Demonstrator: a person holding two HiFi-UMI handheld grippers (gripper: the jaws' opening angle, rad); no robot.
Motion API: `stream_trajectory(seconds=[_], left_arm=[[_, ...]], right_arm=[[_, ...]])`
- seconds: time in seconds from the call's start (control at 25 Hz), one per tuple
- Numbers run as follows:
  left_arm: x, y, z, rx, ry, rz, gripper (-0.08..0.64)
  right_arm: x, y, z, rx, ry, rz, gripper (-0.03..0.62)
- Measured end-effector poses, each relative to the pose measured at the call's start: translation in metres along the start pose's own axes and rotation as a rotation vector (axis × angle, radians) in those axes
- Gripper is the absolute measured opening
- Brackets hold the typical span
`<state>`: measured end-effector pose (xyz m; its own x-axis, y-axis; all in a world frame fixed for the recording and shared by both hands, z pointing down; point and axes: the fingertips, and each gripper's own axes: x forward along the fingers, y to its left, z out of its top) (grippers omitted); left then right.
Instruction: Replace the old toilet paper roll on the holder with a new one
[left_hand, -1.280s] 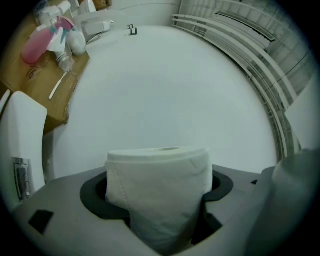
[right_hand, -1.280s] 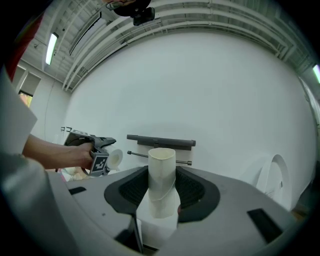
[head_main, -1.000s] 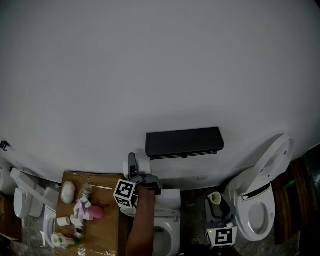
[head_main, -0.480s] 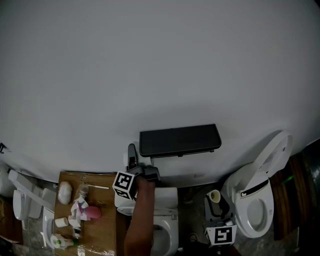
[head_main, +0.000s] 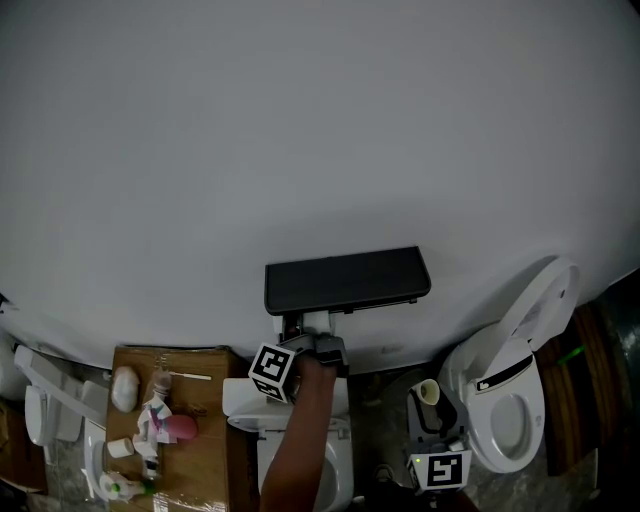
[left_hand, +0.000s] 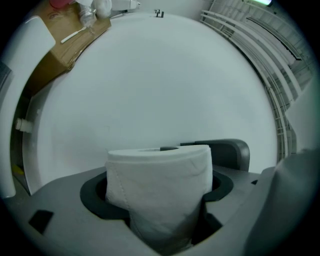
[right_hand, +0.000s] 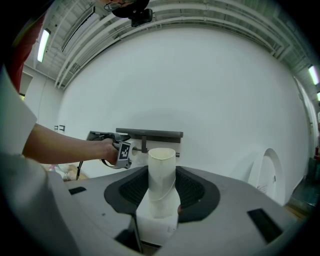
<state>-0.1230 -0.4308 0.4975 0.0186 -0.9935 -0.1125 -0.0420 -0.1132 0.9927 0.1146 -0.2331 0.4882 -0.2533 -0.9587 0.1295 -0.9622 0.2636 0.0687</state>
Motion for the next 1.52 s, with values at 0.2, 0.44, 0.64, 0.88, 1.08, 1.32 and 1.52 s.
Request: stream_trajectory(seconds=[0.2, 0.44, 0.64, 0.88, 1.08, 1.32, 1.52], left_arm=[[0.003, 0.003, -0.025, -0.023, 0.018, 0.004, 0.434], [0.001, 0.000, -0.026, -0.010, -0.008, -0.017, 0.434], [-0.001, -0.005, -0.017, -0.005, -0.051, -0.041, 0.493], [-0.003, -0.003, -0.010, 0.006, -0.053, -0.022, 0.518], [-0.007, -0.003, -0.001, 0.005, -0.057, -0.023, 0.518], [-0.016, -0.004, 0.022, 0.020, -0.080, -0.021, 0.518], [-0.025, -0.003, 0.044, 0.033, -0.103, -0.018, 0.518]], right_arm=[[-0.004, -0.010, -0.001, 0.017, 0.004, -0.024, 0.172], [-0.009, -0.018, -0.001, 0.018, 0.001, -0.033, 0.172], [-0.007, -0.015, -0.004, 0.018, 0.011, -0.019, 0.173], [-0.005, -0.009, -0.004, 0.013, 0.019, -0.001, 0.173], [-0.004, -0.005, -0.001, 0.008, 0.008, 0.001, 0.173], [-0.002, 0.005, 0.003, 0.002, 0.009, 0.018, 0.173], [-0.001, 0.018, 0.009, -0.006, -0.009, 0.045, 0.173]])
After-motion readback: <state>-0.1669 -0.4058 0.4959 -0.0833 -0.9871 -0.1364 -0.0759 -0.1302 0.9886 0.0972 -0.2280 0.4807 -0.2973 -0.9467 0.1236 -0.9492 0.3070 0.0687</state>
